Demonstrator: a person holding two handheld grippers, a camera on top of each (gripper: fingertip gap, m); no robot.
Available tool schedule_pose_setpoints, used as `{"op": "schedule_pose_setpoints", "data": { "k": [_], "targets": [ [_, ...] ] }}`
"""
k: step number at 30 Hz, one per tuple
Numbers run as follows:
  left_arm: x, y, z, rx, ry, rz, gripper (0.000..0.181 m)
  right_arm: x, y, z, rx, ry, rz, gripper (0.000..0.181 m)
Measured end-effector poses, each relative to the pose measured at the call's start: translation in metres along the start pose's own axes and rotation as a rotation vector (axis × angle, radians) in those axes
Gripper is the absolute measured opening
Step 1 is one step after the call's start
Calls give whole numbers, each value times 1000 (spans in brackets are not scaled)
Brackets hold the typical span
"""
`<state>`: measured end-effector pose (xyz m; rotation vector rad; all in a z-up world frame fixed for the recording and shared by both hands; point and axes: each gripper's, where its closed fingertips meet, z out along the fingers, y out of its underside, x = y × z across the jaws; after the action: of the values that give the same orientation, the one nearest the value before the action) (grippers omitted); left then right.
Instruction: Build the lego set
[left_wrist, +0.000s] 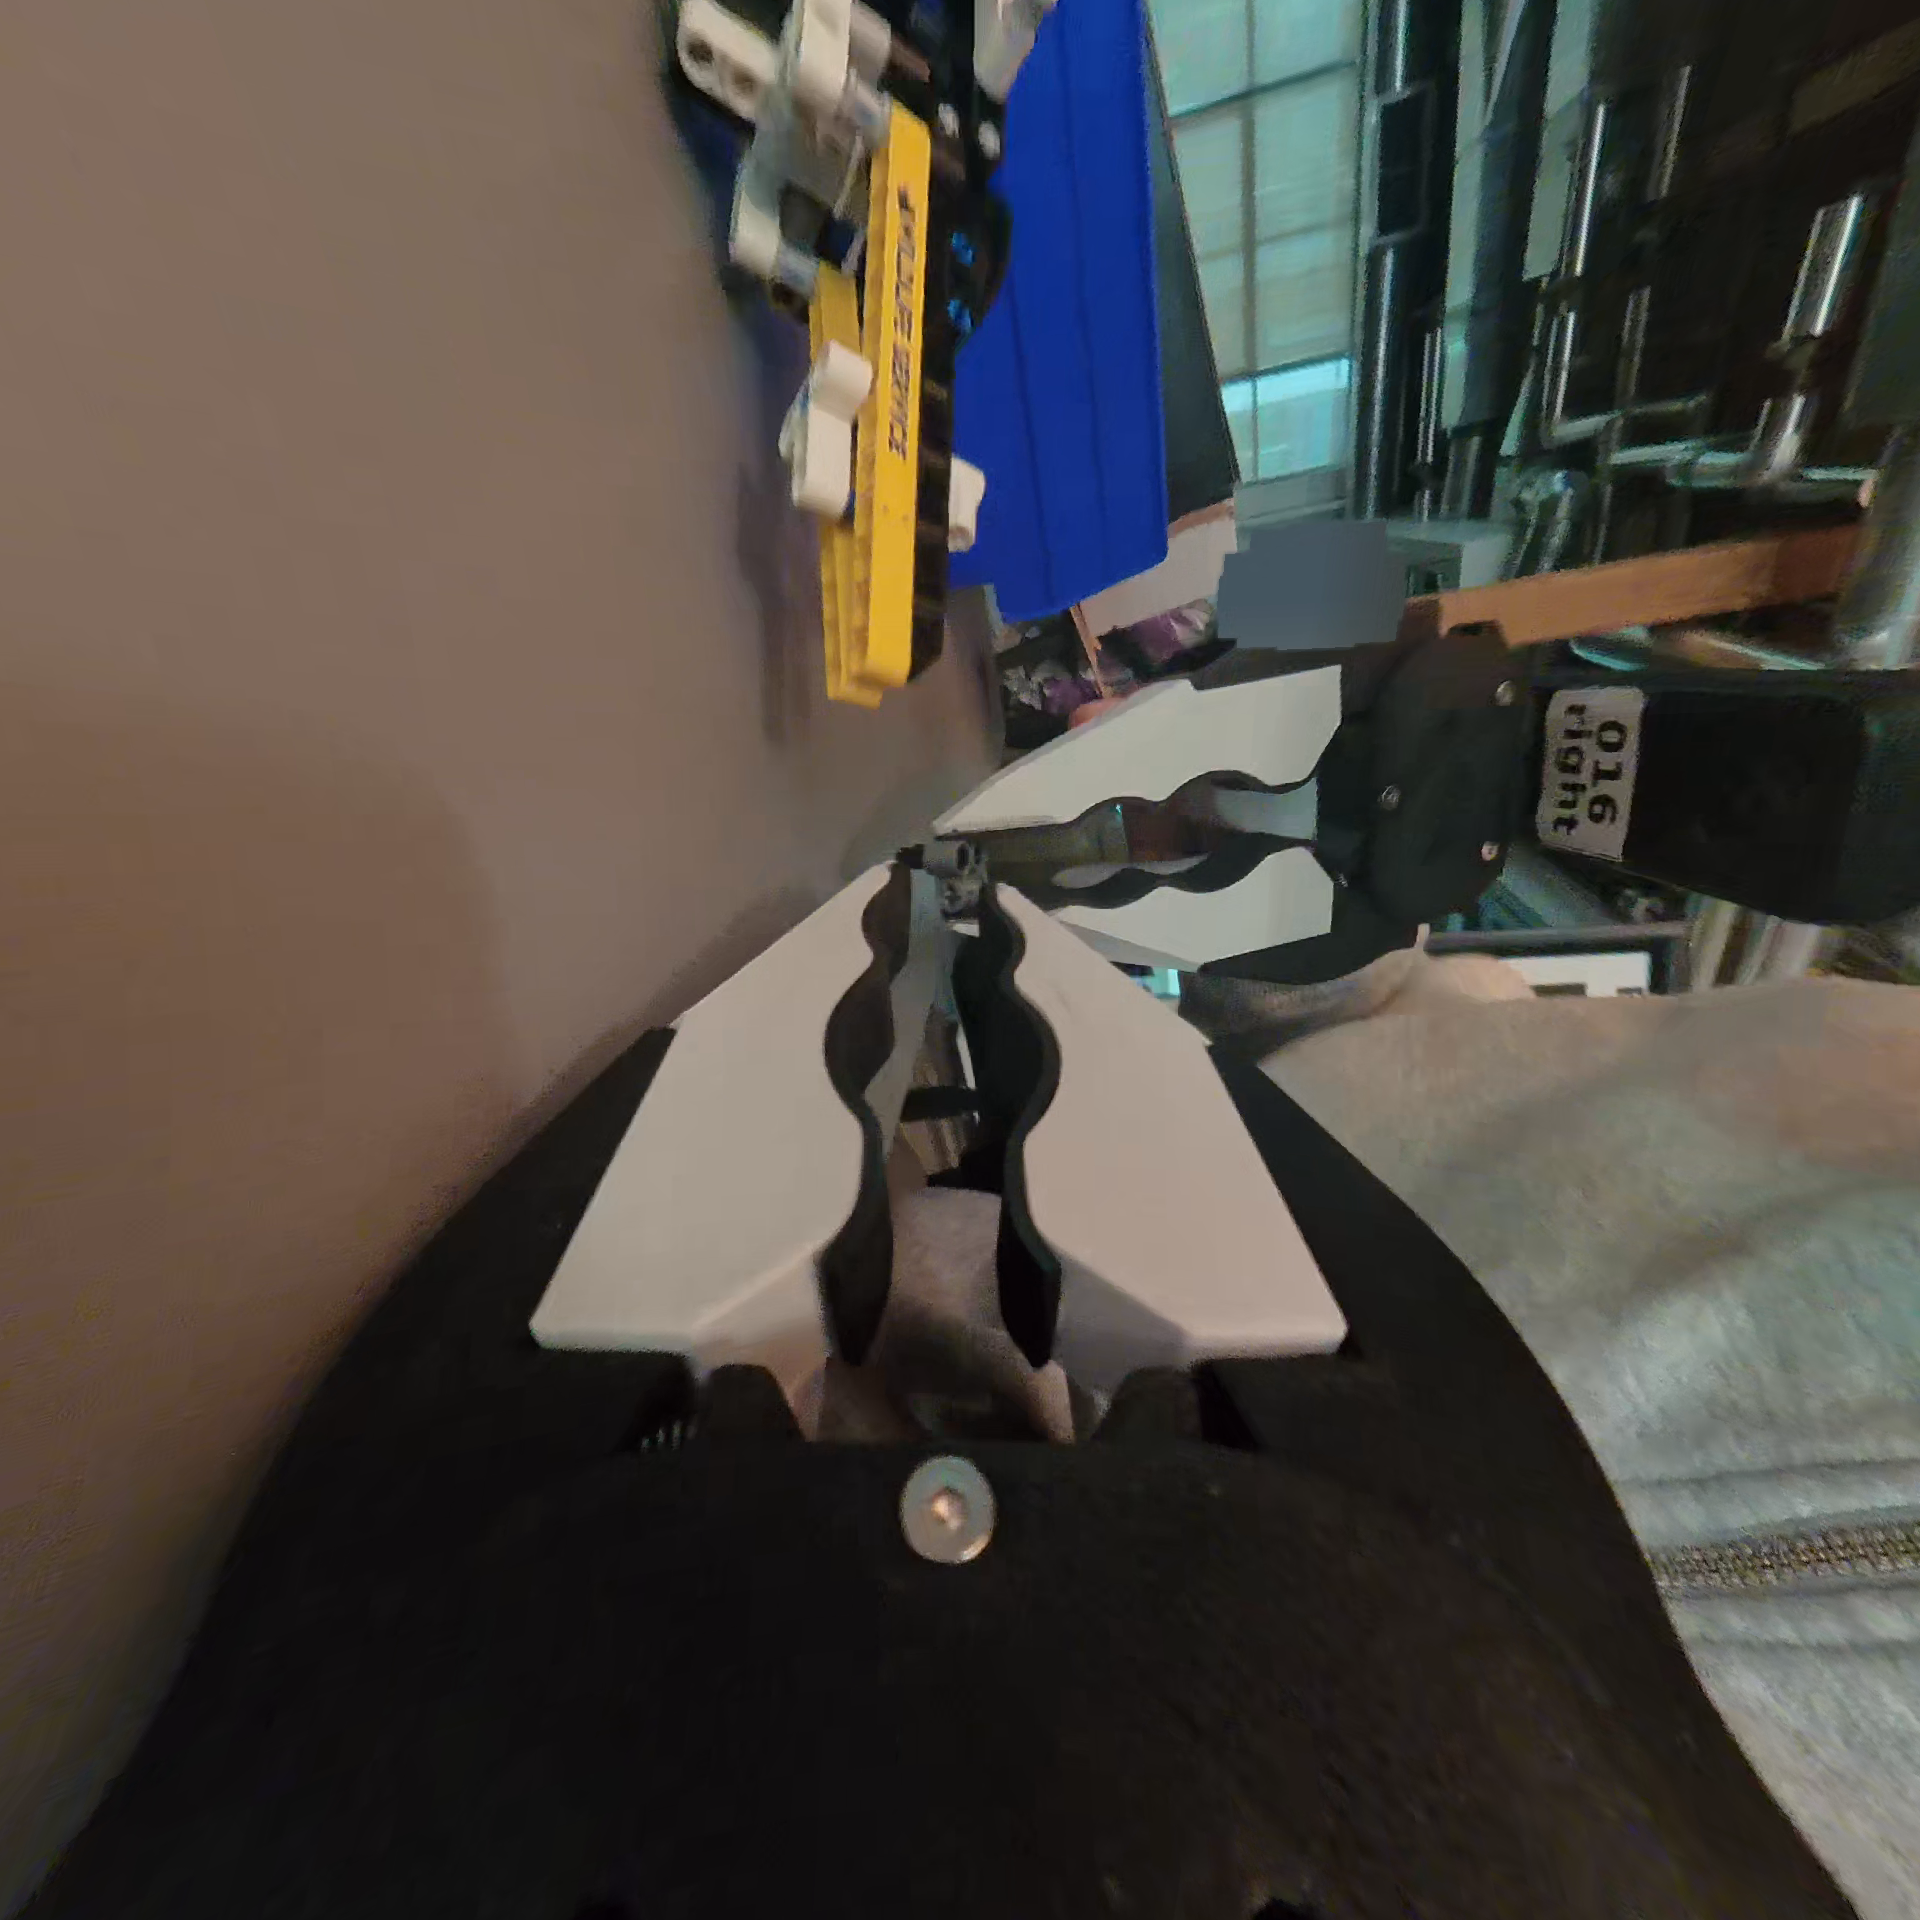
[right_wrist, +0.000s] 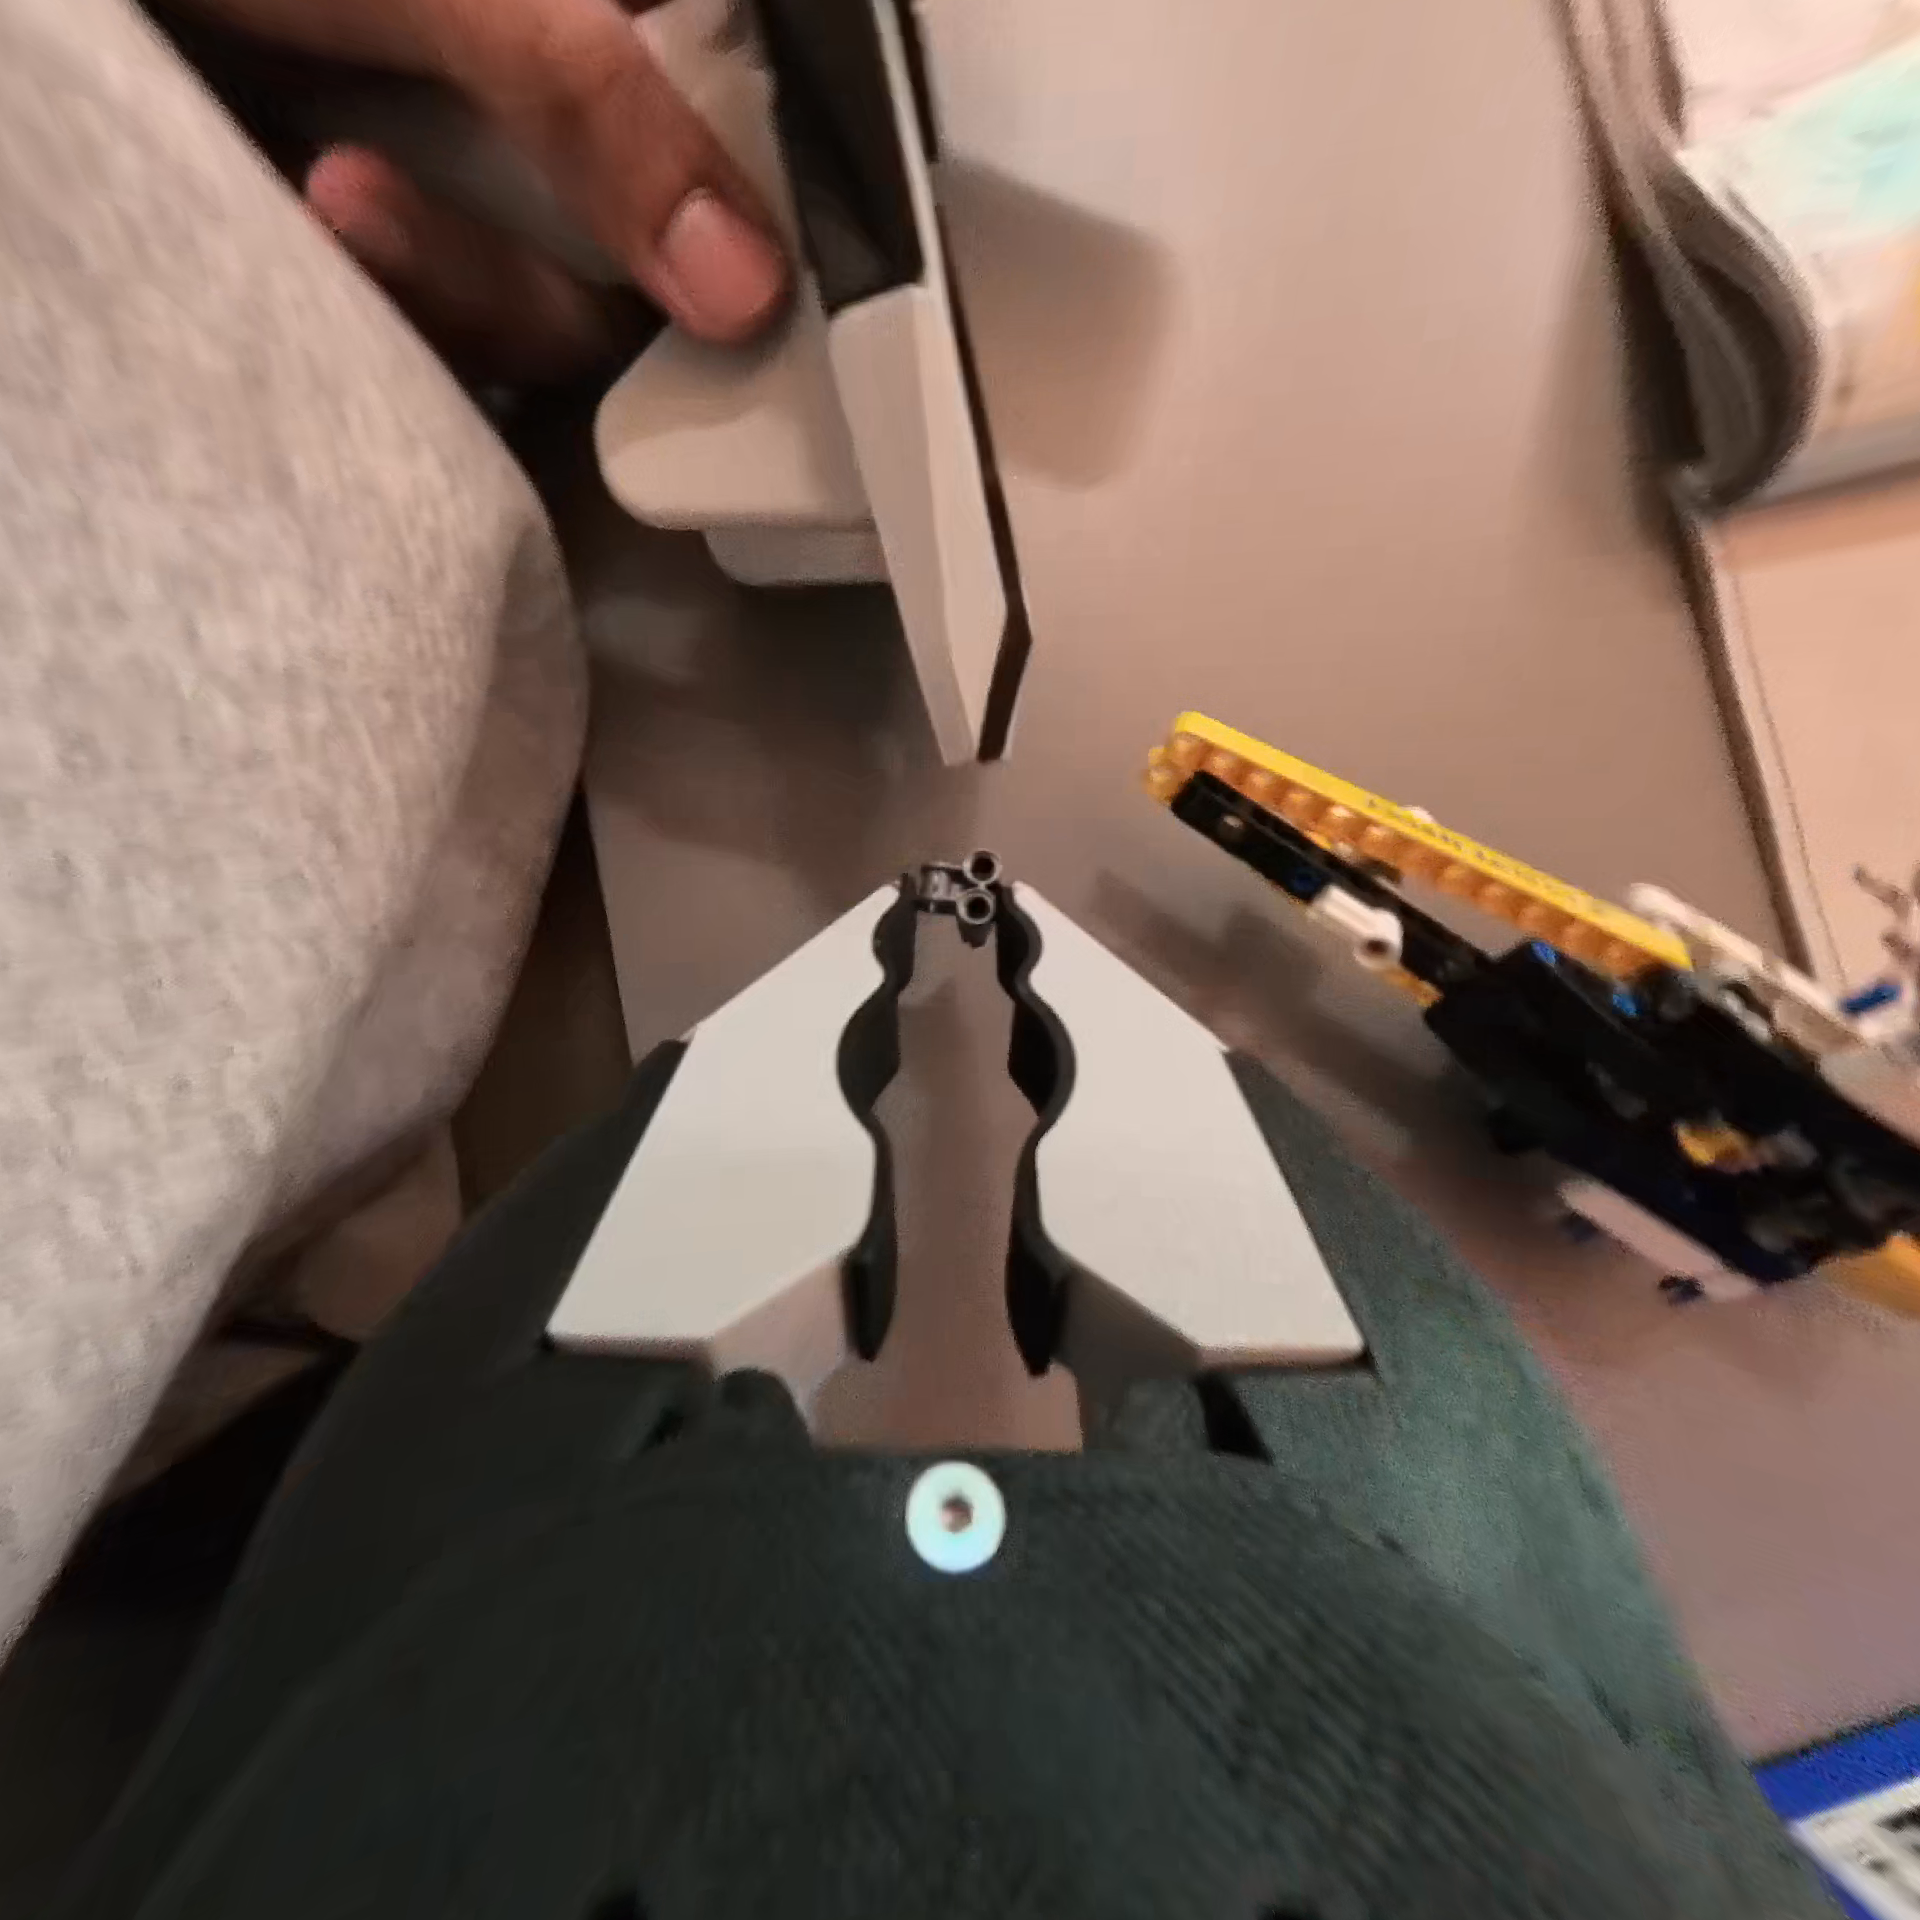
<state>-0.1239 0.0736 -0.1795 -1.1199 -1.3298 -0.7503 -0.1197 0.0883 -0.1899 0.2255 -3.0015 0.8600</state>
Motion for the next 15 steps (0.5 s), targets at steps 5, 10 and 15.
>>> {"op": "schedule_pose_setpoints", "data": {
  "k": [5,10,15],
  "targets": [
    [-6,-31,-14,90,-120,154,29,15,8,-6,109,138,209,14],
    [-14,-40,5,-6,-275,378,47,28,14,-14,227,288,374,14],
    [-19,-37,23,-50,-299,388,24,34,17,-25,336,363,475,14]
  ]
}}
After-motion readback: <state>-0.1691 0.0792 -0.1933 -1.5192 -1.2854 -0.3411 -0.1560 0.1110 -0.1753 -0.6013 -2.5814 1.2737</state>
